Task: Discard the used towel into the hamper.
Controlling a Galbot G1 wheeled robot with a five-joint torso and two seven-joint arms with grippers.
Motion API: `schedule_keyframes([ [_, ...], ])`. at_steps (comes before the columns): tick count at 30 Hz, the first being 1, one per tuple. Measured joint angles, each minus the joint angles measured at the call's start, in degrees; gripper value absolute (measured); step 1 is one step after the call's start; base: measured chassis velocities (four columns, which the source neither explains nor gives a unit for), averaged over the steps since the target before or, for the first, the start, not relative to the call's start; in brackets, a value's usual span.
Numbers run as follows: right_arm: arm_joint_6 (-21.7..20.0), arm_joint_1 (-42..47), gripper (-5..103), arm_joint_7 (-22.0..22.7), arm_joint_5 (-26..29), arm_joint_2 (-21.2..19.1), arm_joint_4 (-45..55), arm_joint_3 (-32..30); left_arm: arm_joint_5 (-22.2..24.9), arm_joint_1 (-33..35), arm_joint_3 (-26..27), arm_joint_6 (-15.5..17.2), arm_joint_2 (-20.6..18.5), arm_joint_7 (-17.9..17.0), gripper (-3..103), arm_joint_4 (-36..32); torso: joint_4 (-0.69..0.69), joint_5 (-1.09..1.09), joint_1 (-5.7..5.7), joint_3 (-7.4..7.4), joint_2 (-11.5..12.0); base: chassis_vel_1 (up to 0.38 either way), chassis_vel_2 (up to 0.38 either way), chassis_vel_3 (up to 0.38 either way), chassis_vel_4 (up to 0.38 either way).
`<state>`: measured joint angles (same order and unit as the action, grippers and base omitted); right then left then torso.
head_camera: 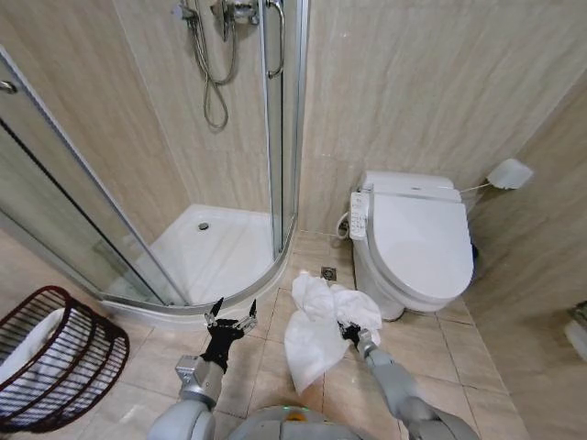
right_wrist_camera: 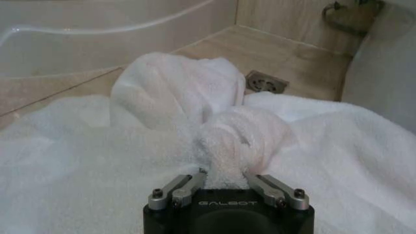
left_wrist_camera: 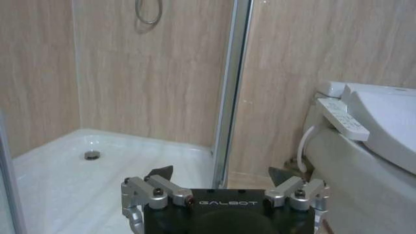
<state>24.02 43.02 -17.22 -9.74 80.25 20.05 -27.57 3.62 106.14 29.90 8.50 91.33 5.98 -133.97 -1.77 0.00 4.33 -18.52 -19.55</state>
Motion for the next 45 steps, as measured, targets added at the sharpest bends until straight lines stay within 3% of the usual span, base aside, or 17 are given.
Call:
schedule_keyframes([
  [23,1.83,1.23,12,1.52,1.26,-0.41,0.28,-1.85,0.0,0.0,0.0,0.0,0.0,0.0,99,0.0,0.0,0.0,0.0,0.0,0.0,0.0,0.0,0.0,0.0],
  [28,6.34,1.73,12,-2.17,2.96,-0.52,2.78,-5.7,0.0,0.0,0.0,0.0,0.0,0.0,99,0.0,0.01,0.01,0.0,-0.01,0.0,0.0,0.0,0.0,0.0],
  [31,9.9,4.71,12,-5.6,5.97,-2.63,10.69,-8.02,0.0,0.0,0.0,0.0,-0.01,0.0,99,0.0,0.0,-0.02,0.01,-0.01,0.0,0.0,0.0,0.0,0.0],
  [35,9.39,9.58,12,-5.71,11.02,-4.3,20.58,-6.19,0.0,0.0,0.0,0.0,0.01,0.0,99,0.0,0.02,-0.03,0.01,-0.01,0.0,0.0,0.0,0.0,0.0],
  [37,8.71,13.47,12,-5.34,16.29,-4.53,28.72,-4.42,0.0,0.0,0.0,0.0,0.0,0.0,99,0.0,0.04,0.0,0.01,-0.01,0.0,0.0,0.0,0.0,0.0],
  [45,8.6,20.11,12,-4.26,20.67,-2.87,44.28,-3.36,0.0,0.0,0.0,0.0,0.0,0.0,99,0.0,-0.01,-0.05,0.0,0.0,0.0,0.0,0.0,0.0,0.0],
])
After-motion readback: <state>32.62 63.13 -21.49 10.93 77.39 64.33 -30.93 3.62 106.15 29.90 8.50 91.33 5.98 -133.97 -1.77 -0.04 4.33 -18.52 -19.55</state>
